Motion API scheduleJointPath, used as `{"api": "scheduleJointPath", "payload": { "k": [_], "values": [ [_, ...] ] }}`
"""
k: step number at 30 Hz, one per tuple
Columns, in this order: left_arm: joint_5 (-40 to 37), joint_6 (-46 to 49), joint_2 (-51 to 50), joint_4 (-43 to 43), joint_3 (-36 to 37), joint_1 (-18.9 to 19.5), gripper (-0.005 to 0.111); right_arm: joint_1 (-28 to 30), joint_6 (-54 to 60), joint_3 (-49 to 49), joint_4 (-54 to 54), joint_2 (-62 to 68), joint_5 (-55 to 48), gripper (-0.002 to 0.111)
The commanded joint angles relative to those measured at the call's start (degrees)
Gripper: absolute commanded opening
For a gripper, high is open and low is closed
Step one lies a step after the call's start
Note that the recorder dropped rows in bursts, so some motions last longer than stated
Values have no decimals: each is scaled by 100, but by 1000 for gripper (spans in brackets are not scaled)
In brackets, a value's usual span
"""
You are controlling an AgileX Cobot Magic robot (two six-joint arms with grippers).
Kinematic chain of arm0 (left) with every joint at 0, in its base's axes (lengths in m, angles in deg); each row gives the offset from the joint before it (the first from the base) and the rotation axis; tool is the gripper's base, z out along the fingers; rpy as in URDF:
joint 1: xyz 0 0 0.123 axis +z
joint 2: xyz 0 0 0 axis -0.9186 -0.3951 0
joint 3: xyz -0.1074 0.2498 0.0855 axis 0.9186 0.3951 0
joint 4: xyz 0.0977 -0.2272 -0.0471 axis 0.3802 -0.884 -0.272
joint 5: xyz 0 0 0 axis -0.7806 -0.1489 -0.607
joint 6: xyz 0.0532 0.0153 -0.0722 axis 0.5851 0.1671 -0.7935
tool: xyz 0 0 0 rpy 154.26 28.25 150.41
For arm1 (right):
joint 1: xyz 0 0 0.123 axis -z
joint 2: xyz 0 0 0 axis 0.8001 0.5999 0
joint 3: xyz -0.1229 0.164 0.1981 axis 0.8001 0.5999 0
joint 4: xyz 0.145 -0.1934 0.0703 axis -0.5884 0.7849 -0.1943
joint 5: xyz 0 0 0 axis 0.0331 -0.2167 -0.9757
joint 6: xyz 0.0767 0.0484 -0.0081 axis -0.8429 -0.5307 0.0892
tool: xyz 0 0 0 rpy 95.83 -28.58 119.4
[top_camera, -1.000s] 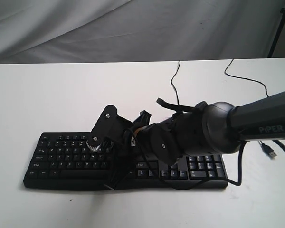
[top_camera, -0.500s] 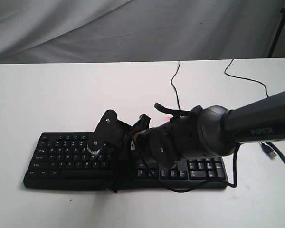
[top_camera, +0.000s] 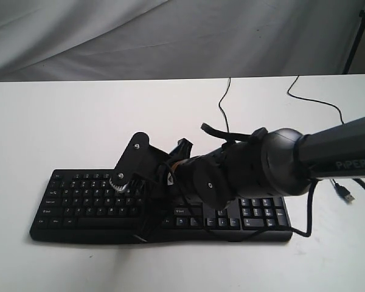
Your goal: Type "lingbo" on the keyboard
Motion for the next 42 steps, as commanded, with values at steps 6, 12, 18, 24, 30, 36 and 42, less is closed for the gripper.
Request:
{"api": "scheduleJointPath", "payload": {
  "k": [6,12,18,24,30,36,42],
  "values": [
    [24,-16,-18,-3,29,-22,1,-19,50,-625,194,437,-147,0],
    [24,-16,-18,-3,29,-22,1,-7,50,-625,253,452,-131,0],
    [24,-16,-18,-3,29,-22,1,-7,50,-625,253,497,-124,0],
    [24,-16,-18,-3,29,-22,1,-7,50,-625,240,678,-110,0],
    [24,-16,-18,-3,29,-22,1,-7,50,-625,214,572,-121,0],
    [24,-16,-18,-3,29,-22,1,-7,50,-625,214,268,-319,0],
    [24,-16,-18,-3,29,-22,1,-200,27,-591,163,35,-519,0]
  ]
}}
